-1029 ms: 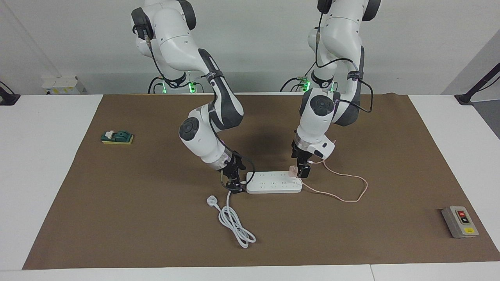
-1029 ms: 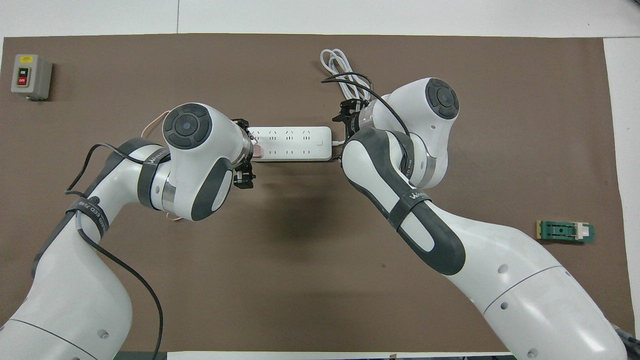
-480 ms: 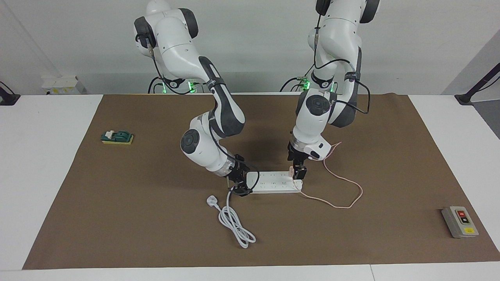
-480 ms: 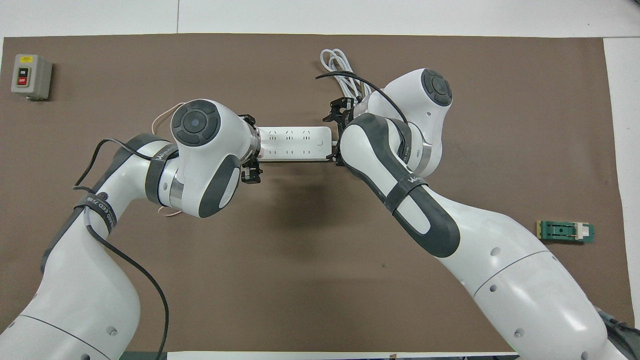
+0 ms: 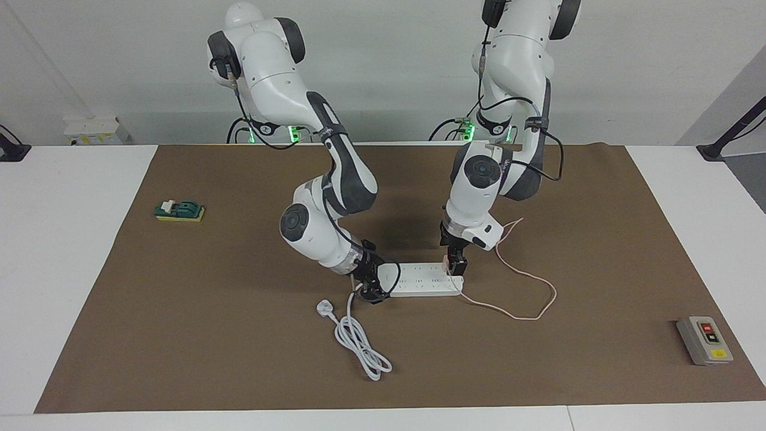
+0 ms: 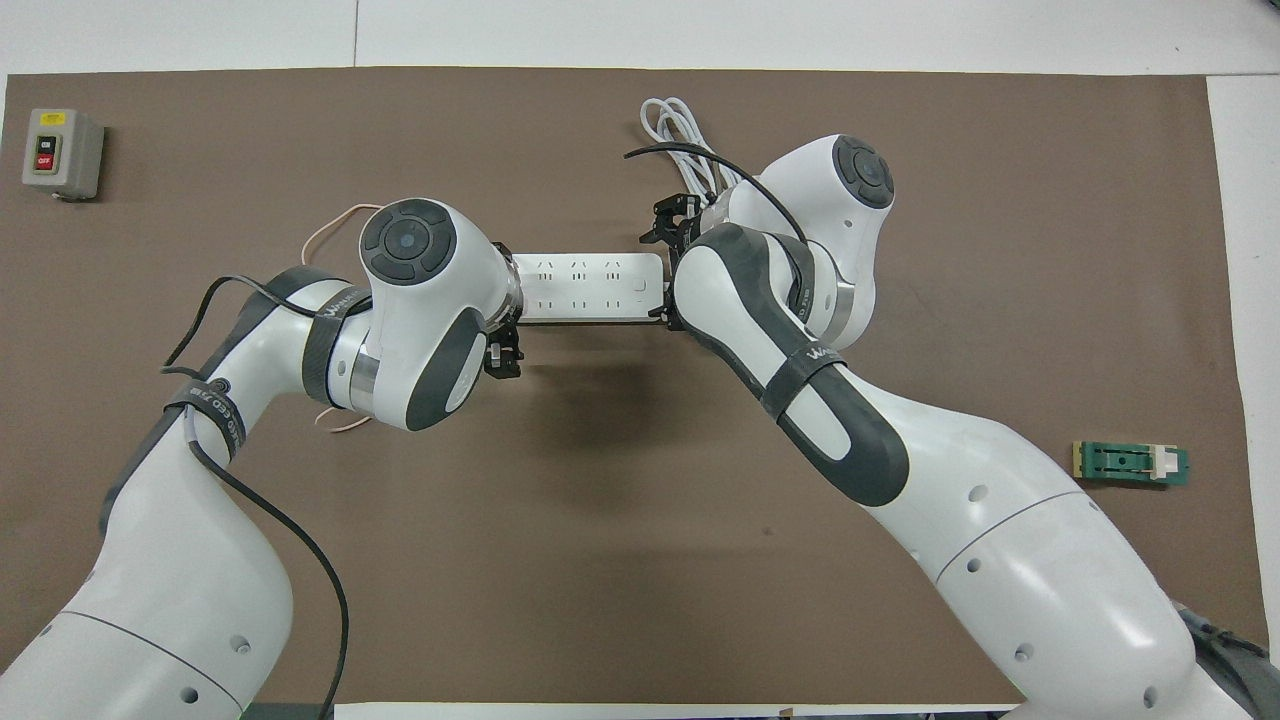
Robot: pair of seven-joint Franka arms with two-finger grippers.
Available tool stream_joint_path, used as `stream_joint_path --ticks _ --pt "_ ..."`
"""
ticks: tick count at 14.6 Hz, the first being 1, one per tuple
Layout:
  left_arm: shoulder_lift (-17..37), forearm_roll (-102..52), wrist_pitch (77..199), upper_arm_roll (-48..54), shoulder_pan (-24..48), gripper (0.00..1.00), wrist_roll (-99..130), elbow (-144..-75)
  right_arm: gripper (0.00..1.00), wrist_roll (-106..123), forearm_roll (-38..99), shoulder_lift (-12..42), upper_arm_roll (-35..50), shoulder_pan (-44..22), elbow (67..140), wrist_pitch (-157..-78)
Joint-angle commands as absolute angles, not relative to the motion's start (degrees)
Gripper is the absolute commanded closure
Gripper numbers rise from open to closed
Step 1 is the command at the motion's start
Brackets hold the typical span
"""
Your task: Unplug charger and place it aside
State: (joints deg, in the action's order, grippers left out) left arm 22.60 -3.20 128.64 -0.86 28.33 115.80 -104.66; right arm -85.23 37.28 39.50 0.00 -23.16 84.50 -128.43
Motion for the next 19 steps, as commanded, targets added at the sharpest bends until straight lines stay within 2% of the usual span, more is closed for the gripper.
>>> stream_joint_path --ticks 1,5,12,16,17,18,19 --pt "23.7 -2.0 124.6 -1.7 28.6 0.07 116.3 -100.7 0.0 -83.8 38.0 40.8 0.4 -23.2 82.8 -128.8" --pt "26.4 -1.7 121.4 -1.6 27.8 0.07 116.0 -95.5 0.0 -83.5 38.4 40.7 0.4 -23.8 83.2 -128.8" --pt "26.9 -1.7 121.8 -1.5 28.0 0.09 115.8 -96.0 0.0 -80.9 38.5 40.7 0.4 -24.5 85.5 -131.3" --pt "26.9 -1.7 121.3 -1.6 27.9 0.16 115.6 -95.9 0.0 -80.8 38.6 40.7 0.4 -24.6 85.6 -131.7" --pt "26.9 -1.7 121.3 -1.5 27.9 0.18 115.6 -96.0 0.12 -80.8 38.6 40.6 0.4 -24.6 85.6 -131.9" --pt "26.9 -1.7 121.2 -1.6 27.9 0.21 115.5 -96.0 0.66 -80.8 38.7 40.7 0.4 -24.5 85.7 -132.2" --pt "26.8 -1.7 121.0 -1.5 27.9 0.25 115.4 -96.0 1.0 -80.7 38.7 40.7 0.4 -24.6 86.0 -133.1"
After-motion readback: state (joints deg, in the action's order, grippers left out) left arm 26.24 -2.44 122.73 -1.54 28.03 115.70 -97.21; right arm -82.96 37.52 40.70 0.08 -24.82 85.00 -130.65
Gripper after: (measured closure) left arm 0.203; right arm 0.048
